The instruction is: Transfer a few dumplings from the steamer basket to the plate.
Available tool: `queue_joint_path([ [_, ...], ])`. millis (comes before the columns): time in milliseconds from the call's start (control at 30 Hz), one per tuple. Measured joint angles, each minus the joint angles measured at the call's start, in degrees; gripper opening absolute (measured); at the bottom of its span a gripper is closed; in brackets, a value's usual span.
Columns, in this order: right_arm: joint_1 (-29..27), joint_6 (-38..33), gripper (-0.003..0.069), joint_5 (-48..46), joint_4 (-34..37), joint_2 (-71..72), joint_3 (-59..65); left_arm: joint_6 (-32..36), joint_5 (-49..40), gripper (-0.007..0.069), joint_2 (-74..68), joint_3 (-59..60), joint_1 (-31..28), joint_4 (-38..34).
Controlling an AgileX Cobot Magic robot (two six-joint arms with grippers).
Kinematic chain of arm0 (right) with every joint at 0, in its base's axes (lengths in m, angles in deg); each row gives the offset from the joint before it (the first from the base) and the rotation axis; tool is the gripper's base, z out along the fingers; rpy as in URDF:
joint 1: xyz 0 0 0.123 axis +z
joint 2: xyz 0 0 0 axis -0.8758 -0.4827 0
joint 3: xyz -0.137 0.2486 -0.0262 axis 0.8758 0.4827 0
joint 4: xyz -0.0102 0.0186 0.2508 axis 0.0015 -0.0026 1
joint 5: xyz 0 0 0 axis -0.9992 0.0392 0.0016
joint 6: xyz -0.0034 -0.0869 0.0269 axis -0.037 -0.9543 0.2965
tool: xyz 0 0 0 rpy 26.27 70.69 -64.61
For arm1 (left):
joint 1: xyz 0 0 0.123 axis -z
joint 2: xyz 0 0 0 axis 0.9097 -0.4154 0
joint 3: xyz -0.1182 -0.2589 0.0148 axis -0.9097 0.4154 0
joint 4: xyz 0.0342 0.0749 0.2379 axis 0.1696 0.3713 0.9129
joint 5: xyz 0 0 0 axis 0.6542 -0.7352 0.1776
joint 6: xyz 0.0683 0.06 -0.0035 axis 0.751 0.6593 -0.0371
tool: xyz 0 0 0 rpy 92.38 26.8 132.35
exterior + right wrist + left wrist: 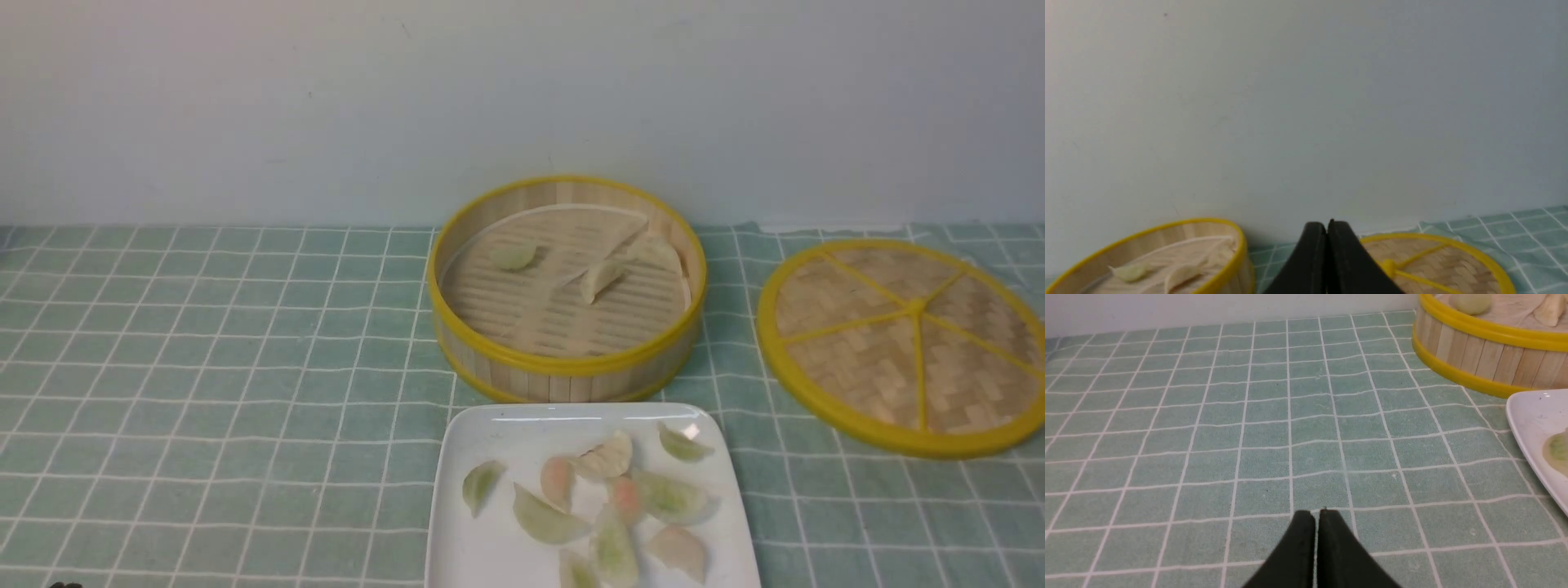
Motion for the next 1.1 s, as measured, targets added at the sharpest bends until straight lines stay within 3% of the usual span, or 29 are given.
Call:
queue_joint_path([
  [400, -0.4, -1.0, -0.0015, -3.4, 1.4, 2.6, 1.5, 0.0, 0.0, -0.0006, 0.0, 0.0, 0.0, 0.0],
  [500, -0.4, -7.8, -0.0015, -6.4, 8.0, 2.6, 1.5, 0.0, 0.0, -0.0006, 0.0, 0.0, 0.0, 0.0],
  [633, -0.4, -23.8, -0.0015, -11.1, 20.9, 2.6, 1.5, 0.0, 0.0, -0.0006, 0.0, 0.0, 0.0, 0.0],
  [767, -0.4, -33.8, -0.0015, -14.8, 27.1, 2.7, 1.5, 0.0, 0.0, -0.0006, 0.0, 0.0, 0.0, 0.0],
  [1100, -0.5, -38.2, -0.0015, -19.1, 28.3, 2.9, 1.4, 0.0, 0.0, -0.0006, 0.0, 0.0, 0.0, 0.0],
])
